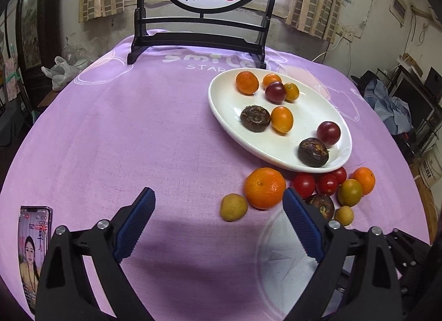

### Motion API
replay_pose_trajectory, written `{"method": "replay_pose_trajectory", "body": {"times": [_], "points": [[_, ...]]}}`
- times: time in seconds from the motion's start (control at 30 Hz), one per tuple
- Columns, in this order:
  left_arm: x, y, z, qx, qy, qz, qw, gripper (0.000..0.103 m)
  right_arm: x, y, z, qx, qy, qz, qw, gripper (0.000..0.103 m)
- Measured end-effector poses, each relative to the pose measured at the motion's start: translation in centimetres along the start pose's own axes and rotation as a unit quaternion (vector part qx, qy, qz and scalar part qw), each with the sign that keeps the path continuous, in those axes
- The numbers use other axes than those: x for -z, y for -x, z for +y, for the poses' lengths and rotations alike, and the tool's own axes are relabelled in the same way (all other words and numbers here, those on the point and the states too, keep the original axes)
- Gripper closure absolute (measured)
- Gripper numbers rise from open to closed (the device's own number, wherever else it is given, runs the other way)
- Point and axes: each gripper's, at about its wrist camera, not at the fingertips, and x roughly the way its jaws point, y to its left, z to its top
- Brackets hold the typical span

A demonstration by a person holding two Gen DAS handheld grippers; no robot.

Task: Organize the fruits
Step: 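Grasp a red tomato with the right tool, then carry the red tomato to the plate with the right tool while the left tool carries a yellow fruit there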

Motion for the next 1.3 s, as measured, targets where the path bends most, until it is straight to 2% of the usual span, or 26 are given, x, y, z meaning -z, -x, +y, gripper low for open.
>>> {"method": "replay_pose_trajectory", "body": {"times": [0.07, 0.13, 0.23, 0.37, 0.53, 0.7, 0.83, 1.0, 1.1, 1.13, 1.3], "points": [[-0.1, 0.1, 0.2, -0.002, 0.005, -0.004, 1.0000, 0.012, -0.4, -0.9, 0.1, 0.006, -0.005, 0.006, 1.000, 0.050], [0.0, -0.1, 0.2, -0.004, 0.004, -0.001, 1.0000, 0.012, -0.8, -1.5, 0.2, 0.008, -0.008, 0.011, 1.000, 0.065], [0.3, -0.6, -0.3, -0.004, -0.008, 0.008, 0.9999, 0.012, -1.2, -2.0, 0.4, 0.014, -0.004, 0.011, 1.000, 0.072], [0.7, -1.2, -1.0, -0.010, -0.023, 0.017, 0.9995, 0.012, -1.0, -1.2, -0.5, -0.005, -0.023, 0.008, 1.000, 0.073], [1.5, -2.1, -2.1, -0.010, -0.051, 0.028, 0.9983, 0.012, -0.1, 0.7, -2.1, -0.023, -0.038, -0.015, 0.999, 0.072], [2.2, -3.2, -2.6, -0.024, -0.065, 0.043, 0.9967, 0.014, 0.5, 1.7, -4.2, -0.044, -0.065, -0.026, 0.997, 0.072], [2.4, -4.3, -2.5, -0.015, -0.061, 0.065, 0.9959, 0.044, 0.4, 2.5, -4.5, -0.043, -0.066, -0.037, 0.996, 0.072], [2.7, -4.6, -3.3, -0.032, -0.088, 0.046, 0.9945, 0.051, 0.5, 3.1, -3.7, -0.046, -0.049, -0.042, 0.997, 0.072], [2.7, -4.6, -4.0, -0.020, -0.102, 0.037, 0.9939, 0.067, 0.5, 3.1, -3.4, -0.044, -0.043, -0.045, 0.997, 0.072], [2.7, -4.6, -4.1, -0.022, -0.105, 0.035, 0.9936, 0.077, 0.5, 3.1, -3.5, -0.042, -0.044, -0.045, 0.997, 0.072], [2.7, -4.0, -4.4, -0.022, -0.110, 0.031, 0.9932, 0.078, 0.5, 2.9, -3.9, -0.032, -0.051, -0.047, 0.997, 0.072]]}}
